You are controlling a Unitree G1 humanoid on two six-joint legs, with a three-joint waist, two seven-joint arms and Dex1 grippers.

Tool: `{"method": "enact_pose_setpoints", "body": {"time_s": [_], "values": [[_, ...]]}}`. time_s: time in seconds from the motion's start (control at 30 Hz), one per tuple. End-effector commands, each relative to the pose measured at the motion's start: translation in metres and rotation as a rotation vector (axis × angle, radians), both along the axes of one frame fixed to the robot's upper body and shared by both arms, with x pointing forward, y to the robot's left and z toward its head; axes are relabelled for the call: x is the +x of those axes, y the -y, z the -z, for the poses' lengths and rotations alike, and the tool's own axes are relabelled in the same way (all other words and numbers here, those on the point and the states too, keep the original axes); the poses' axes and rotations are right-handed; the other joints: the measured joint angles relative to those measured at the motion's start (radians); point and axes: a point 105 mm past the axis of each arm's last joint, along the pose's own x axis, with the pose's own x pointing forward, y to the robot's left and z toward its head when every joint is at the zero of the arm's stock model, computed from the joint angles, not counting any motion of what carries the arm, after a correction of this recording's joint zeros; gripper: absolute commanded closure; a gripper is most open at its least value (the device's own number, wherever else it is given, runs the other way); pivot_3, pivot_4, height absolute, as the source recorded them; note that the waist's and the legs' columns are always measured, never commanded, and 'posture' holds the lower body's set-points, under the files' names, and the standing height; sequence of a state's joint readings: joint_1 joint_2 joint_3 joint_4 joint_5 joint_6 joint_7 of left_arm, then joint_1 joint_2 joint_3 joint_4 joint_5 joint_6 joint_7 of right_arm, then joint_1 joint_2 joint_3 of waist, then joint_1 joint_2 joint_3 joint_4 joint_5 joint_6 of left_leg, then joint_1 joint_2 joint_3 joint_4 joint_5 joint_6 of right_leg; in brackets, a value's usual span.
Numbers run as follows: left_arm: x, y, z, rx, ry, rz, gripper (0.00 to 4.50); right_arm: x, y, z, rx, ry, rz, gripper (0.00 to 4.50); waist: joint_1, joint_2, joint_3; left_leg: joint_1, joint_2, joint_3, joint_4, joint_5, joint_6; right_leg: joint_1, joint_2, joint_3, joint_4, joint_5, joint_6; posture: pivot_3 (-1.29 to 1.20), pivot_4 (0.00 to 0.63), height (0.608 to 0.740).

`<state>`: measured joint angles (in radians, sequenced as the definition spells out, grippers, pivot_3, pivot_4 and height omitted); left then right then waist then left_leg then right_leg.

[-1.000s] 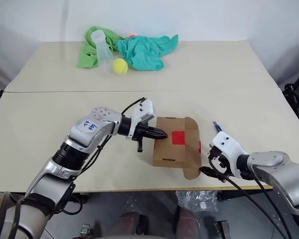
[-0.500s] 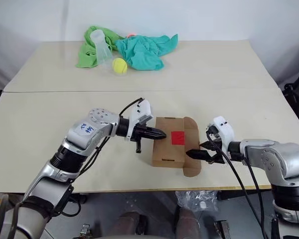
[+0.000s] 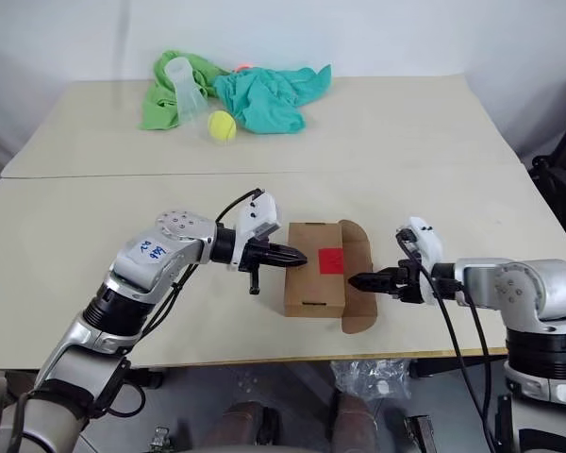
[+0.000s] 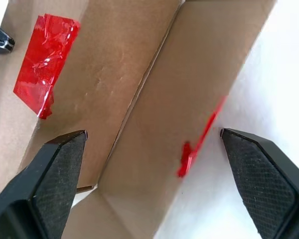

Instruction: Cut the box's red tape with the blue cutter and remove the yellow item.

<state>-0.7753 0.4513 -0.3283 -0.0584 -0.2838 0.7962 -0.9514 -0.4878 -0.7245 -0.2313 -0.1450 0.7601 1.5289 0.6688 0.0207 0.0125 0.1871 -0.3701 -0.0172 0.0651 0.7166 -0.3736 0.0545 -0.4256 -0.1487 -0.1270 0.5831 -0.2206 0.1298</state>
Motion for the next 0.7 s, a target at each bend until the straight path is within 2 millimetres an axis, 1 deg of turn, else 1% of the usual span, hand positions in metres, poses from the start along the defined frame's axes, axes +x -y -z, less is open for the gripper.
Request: {"method": "enact_pose_setpoints", "body": {"time_s": [0.03, 0.13, 0.23, 0.33, 0.47, 0.6, 0.7], "values": [[0.0, -0.007, 0.011, 0.035, -0.035, -0.03, 4.5, -0.005, 0.014, -0.007, 0.027, -0.012, 0.037, 0.02, 0.004, 0.0, 0.0, 0.0, 0.0, 0.0, 0.0, 0.0, 0.0, 0.0, 0.0, 0.0, 0.0, 0.0, 0.0, 0.0, 0.15, 0.74], [0.001, -0.007, 0.011, 0.037, -0.036, -0.03, 4.5, -0.007, 0.015, -0.008, 0.065, -0.027, 0.045, 0.02, 0.003, 0.0, 0.0, 0.0, -0.001, 0.0, 0.0, 0.0, 0.0, 0.0, 0.0, 0.0, 0.0, 0.0, 0.0, 0.0, 0.15, 0.74], [0.001, -0.005, 0.011, 0.038, -0.039, -0.024, 4.5, -0.006, 0.006, -0.003, 0.114, -0.043, 0.03, 0.02, 0.003, 0.0, 0.0, 0.0, 0.0, 0.0, 0.0, 0.0, 0.0, 0.0, 0.0, 0.0, 0.0, 0.0, 0.0, 0.0, 0.15, 0.74], [0.001, -0.003, 0.01, 0.038, -0.041, -0.013, 4.5, -0.003, -0.007, 0.004, 0.137, -0.057, -0.006, 0.02, 0.002, 0.0, 0.0, 0.0, 0.0, 0.0, 0.0, 0.0, 0.0, 0.0, 0.0, 0.0, 0.0, 0.0, 0.0, 0.0, 0.15, 0.74], [0.001, -0.002, 0.01, 0.039, -0.041, -0.005, 4.5, 0.004, -0.016, 0.005, 0.165, -0.054, -0.025, 0.02, 0.001, 0.0, 0.0, 0.001, 0.0, 0.0, 0.0, 0.0, 0.0, 0.0, 0.0, 0.0, 0.0, 0.0, 0.0, 0.0, 0.15, 0.74], [0.003, -0.002, 0.009, 0.041, -0.039, -0.003, 4.5, 0.01, -0.021, 0.004, 0.169, -0.045, -0.037, 0.02, 0.0, 0.0, 0.0, 0.001, 0.0, 0.0, 0.0, 0.0, 0.0, 0.0, 0.0, 0.0, 0.001, 0.0, 0.0, 0.0, 0.15, 0.74], [0.003, -0.002, 0.008, 0.042, -0.037, -0.001, 4.5, 0.011, -0.023, 0.0, 0.17, -0.029, -0.053, 0.65, 0.0, 0.0, 0.0, 0.001, 0.0, 0.001, 0.0, 0.0, 0.0, 0.0, 0.0, 0.0, 0.001, 0.0, 0.0, 0.0, 0.15, 0.74]]}}
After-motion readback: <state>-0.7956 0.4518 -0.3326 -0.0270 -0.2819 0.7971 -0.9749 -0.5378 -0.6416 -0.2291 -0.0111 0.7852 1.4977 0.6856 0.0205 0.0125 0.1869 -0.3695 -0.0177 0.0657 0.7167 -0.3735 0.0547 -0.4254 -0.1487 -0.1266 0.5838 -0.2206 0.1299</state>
